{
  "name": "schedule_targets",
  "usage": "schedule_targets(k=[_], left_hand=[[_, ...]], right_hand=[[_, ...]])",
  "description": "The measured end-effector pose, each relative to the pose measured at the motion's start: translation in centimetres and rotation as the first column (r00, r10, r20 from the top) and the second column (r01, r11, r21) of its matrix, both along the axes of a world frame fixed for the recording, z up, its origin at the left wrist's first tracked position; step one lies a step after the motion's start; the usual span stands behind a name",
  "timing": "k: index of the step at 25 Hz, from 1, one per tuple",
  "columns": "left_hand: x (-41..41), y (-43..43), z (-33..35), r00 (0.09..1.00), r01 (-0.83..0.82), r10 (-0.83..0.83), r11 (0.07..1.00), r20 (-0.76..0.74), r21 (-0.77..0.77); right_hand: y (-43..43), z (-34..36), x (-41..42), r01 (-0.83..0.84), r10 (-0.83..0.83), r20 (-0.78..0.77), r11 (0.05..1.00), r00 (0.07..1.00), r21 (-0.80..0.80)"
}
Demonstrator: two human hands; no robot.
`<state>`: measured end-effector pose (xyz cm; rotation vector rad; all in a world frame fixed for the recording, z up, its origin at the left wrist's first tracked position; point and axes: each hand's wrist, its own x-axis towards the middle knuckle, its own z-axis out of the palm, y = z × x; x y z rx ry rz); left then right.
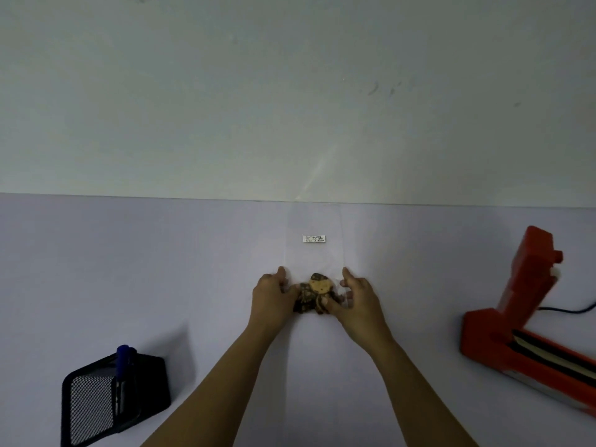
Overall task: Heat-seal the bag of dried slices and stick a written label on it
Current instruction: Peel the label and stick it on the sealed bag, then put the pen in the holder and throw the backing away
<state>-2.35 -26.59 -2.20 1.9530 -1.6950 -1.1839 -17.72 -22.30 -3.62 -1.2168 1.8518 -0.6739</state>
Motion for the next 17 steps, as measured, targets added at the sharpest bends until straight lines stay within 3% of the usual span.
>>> schedule_targets(k=[5,8,10,13,15,17], left_hand=[[-0.4,0.9,-0.1,0.999,0.023,-0.023,1.0,0.036,-0.017],[0.0,3.5,3.2,1.0,-0.009,0.009,0.997,-0.005,-0.076],[1.5,6.6,6.6,0.998,-0.056,0.057,0.963,-0.006,-0.263],[6.6,11.6,10.5,0.947,-0.196,0.306,0.794,0.1,-0.576],[11.0,14.0,10.6,0.816,-0.3,0.492,0.808,0.301,-0.507],[14.4,15.3,9.3,0.745,-0.445,0.51,0.86,0.43,-0.249]], right_hand=[[0.7,0.5,0.0,-0.087,0.081,-0.185,0.996,0.979,-0.027],[2.7,1.9,1.8,-0.089,0.029,-0.304,0.979,0.952,-0.185],[5.1,2.3,4.2,-0.146,0.048,-0.348,0.954,0.936,-0.261],[9.3,1.2,8.4,-0.334,0.24,-0.381,0.92,0.893,-0.203],[11.3,-0.8,10.4,-0.426,0.323,-0.476,0.896,0.818,-0.123],[12.1,-2.0,11.4,-0.46,0.369,-0.519,0.886,0.771,-0.052]])
